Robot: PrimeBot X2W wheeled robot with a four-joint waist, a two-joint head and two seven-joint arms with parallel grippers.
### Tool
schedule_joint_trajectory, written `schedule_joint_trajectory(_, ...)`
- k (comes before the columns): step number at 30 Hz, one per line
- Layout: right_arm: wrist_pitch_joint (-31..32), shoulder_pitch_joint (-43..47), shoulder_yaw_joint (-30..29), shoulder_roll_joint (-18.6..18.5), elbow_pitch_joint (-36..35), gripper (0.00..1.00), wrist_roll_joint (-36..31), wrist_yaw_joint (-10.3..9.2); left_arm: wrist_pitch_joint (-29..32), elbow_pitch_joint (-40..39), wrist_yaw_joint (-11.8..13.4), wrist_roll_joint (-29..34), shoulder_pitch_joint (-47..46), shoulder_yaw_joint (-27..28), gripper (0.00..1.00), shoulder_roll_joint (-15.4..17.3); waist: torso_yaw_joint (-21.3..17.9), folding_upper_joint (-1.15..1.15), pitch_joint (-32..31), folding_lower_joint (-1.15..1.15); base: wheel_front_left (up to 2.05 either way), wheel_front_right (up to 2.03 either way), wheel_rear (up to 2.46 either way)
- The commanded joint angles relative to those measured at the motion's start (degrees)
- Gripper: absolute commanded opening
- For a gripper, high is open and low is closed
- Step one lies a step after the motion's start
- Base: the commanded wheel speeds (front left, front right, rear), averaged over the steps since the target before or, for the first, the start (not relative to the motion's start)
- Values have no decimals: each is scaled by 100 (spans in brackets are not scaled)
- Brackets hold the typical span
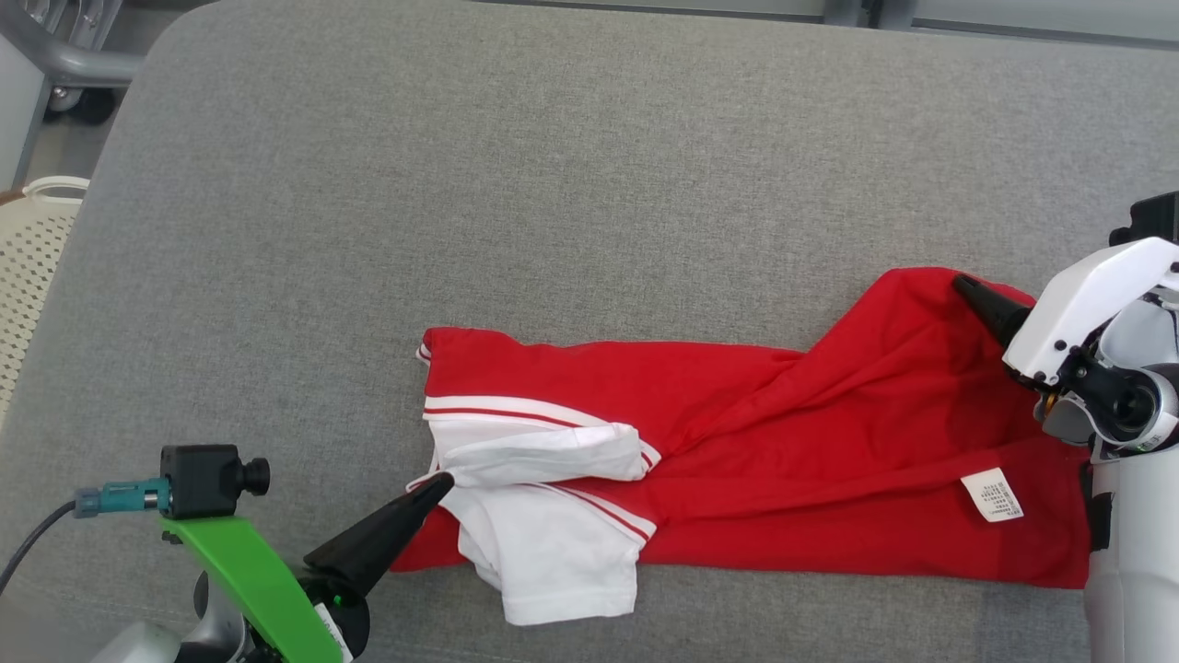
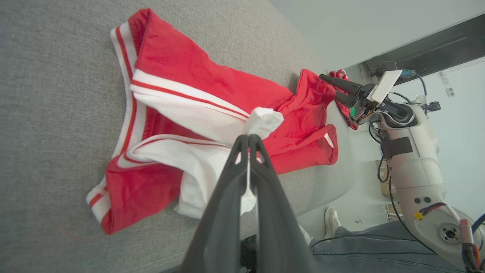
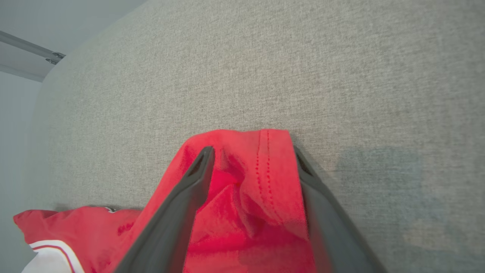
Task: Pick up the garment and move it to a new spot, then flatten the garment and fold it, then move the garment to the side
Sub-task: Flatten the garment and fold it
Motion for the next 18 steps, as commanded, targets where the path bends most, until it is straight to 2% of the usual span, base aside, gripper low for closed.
schedule_joint_trajectory(1, 37, -29, -49, 22, -37, 96, -94, 2, 4, 16, -44, 9, -110, -3, 0, -36, 29, 0, 33, 0, 0, 0, 0)
schedule_joint_trajectory(4, 80, -91, -122, 72, -43, 95, -195, 2, 34, 34, -53, 23, -186, -20, 0, -78, 78, 0, 103, 0, 0, 0, 0)
schedule_joint_trajectory(10, -23, -206, -250, 114, 81, 83, -333, 2, 98, 94, -87, 53, -334, -79, 0, -168, 186, 0, 203, 0, 0, 0, 0)
schedule_joint_trajectory(12, -93, -258, -266, 127, 146, 69, -406, 2, 104, 128, -96, 55, -385, -98, 0, -211, 211, 0, 226, 0, 0, 0, 0)
schedule_joint_trajectory(13, -129, -279, -253, 130, 179, 55, -437, 2, 111, 139, -100, 53, -403, -107, 0, -227, 218, 0, 234, 0, 0, 0, 0)
schedule_joint_trajectory(14, -188, -310, -229, 133, 204, 36, -460, 2, 109, 153, -99, 55, -420, -122, 0, -238, 224, 0, 235, 0, 0, 0, 0)
schedule_joint_trajectory(15, -243, -340, -210, 132, 237, 24, -469, 2, 122, 170, -103, 58, -443, -132, 0, -246, 227, 0, 230, 0, 0, 0, 0)
schedule_joint_trajectory(16, -319, -370, -163, 133, 253, 0, -465, 2, 120, 188, -104, 60, -459, -134, 0, -254, 221, 0, 212, 0, 0, 0, 0)
schedule_joint_trajectory(18, -499, -388, -12, 95, 237, 0, -401, 2, 115, 218, -113, 56, -445, -142, 0, -254, 190, 0, 159, 0, 0, 0, 0)
